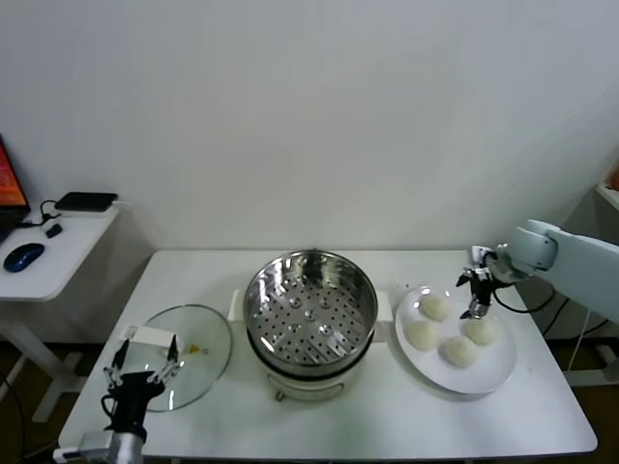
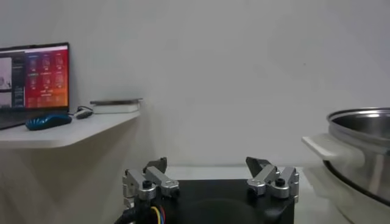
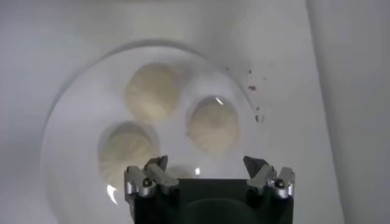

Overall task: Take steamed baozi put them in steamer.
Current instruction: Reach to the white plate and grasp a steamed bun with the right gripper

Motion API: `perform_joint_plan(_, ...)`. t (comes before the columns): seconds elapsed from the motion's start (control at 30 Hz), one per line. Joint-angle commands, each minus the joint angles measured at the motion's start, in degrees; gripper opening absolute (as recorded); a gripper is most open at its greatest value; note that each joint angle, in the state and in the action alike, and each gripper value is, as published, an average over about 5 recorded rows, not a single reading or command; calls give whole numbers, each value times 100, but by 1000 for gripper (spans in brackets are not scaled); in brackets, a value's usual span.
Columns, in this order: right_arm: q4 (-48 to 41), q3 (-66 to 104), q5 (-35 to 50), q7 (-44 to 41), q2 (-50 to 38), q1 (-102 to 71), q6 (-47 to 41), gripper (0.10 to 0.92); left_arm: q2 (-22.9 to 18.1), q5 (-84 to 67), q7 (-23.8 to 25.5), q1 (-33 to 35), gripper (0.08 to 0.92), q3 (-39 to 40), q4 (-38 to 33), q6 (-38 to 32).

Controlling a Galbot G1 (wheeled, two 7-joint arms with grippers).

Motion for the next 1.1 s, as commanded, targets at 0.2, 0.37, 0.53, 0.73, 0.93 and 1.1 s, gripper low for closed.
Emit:
perform_joint_plan(0.2, -1461, -44, 70, -126, 1265, -345, 146, 823, -149, 33, 34, -39, 823, -30, 114, -37)
perform_joint_plan(0.37, -1634, 49, -56, -117, 1405, -541, 114, 823, -126, 21, 80, -47, 823, -63, 132, -53)
perform_joint_plan(0.53, -1676, 79, -79, -164, 1457, -625, 109, 823, -123, 55, 102, -43, 823, -72, 148, -64)
perform_joint_plan(0.73, -1746, 88, -86, -246, 1525, -704, 125, 823, -124, 119, 109, -29, 823, -75, 181, -77)
perform_joint_plan(0.93, -1833, 70, -172, -285, 1535, -759, 156, 823, -109, 136, 110, -30, 823, -99, 222, -92)
perform_joint_plan(1.1, -1797, 49, -185, -302, 1516, -745, 161, 823, -98, 154, 109, -44, 823, -94, 231, -82)
